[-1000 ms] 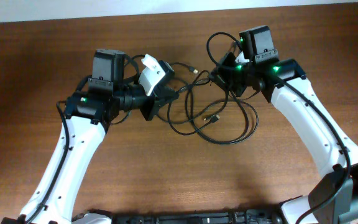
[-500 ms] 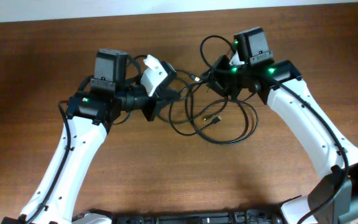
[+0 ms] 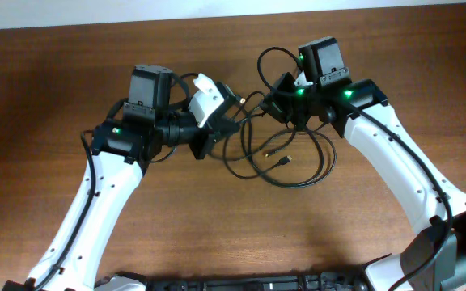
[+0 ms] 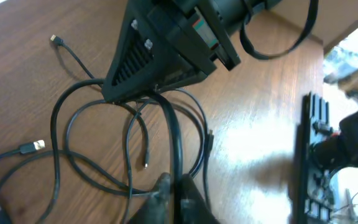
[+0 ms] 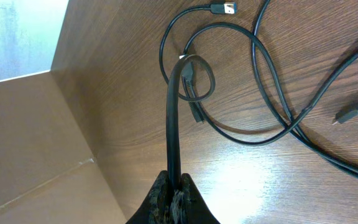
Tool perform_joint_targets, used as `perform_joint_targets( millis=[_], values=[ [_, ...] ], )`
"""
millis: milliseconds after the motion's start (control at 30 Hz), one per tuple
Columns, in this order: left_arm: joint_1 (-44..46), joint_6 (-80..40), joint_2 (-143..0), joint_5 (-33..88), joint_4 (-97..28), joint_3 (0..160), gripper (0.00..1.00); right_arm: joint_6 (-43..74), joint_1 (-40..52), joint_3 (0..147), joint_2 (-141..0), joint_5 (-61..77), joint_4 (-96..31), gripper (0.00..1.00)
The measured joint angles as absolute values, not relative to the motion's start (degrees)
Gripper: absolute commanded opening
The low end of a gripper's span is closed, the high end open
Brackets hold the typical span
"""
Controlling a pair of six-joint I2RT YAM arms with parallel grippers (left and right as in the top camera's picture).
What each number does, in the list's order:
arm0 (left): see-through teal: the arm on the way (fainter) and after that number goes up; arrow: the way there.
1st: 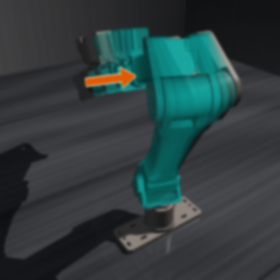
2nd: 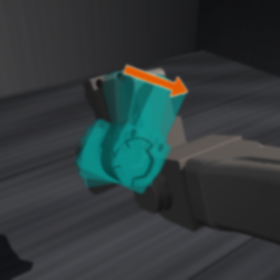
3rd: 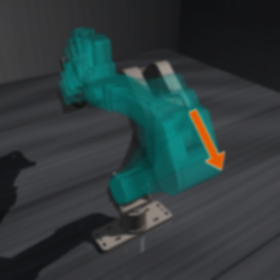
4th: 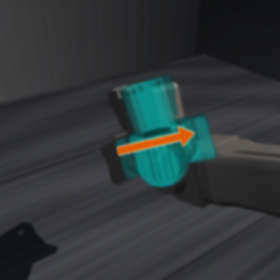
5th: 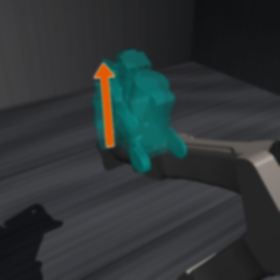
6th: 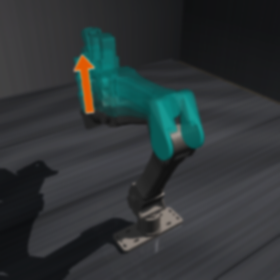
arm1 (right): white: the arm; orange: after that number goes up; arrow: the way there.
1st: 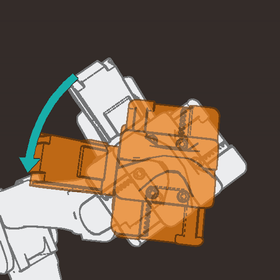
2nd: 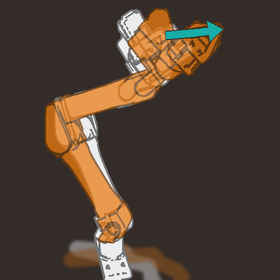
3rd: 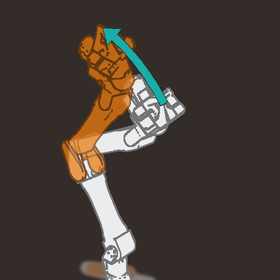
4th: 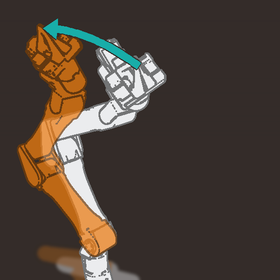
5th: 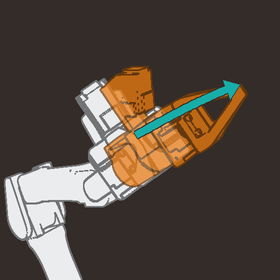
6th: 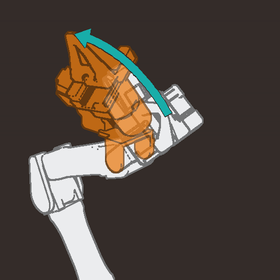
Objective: Untangle cables
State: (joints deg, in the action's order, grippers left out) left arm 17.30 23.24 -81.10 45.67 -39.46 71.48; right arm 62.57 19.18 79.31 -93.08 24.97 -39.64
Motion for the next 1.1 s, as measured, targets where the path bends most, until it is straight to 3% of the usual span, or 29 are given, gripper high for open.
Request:
perform_joint_targets(
  millis=[100,133,467,633,800,1100],
  values=[
    [17.3,23.24,-81.1,45.65,-39.83,71.48,0.53,59.33,19.22,79.31,-93.08,23.07,-39.75,0.04],
    [17.3,23.33,-81.1,45.65,-39.88,71.48,0.56,57.82,19.22,79.31,-93.08,22.63,-39.77,0.04],
    [17.3,23.42,-81.1,37.91,-40.32,71.48,0.56,33.8,19.16,79.31,-93.08,20.91,-40.01,0.04],
    [17.3,20.73,-81.1,28.38,-40.97,71.48,0.58,21.87,16.64,83.22,-93.08,19.35,-49.3,0.04],
    [17.3,17.23,-81.1,20.58,-41.1,71.48,0.59,13.34,8.27,98.04,-93.01,16.19,-59.77,0.04],
    [17.3,16.45,-81.1,18.28,-41.45,71.48,0.6,10.11,-12.78,113.69,-92.09,13.72,-62.85,0.04]
  ],
)
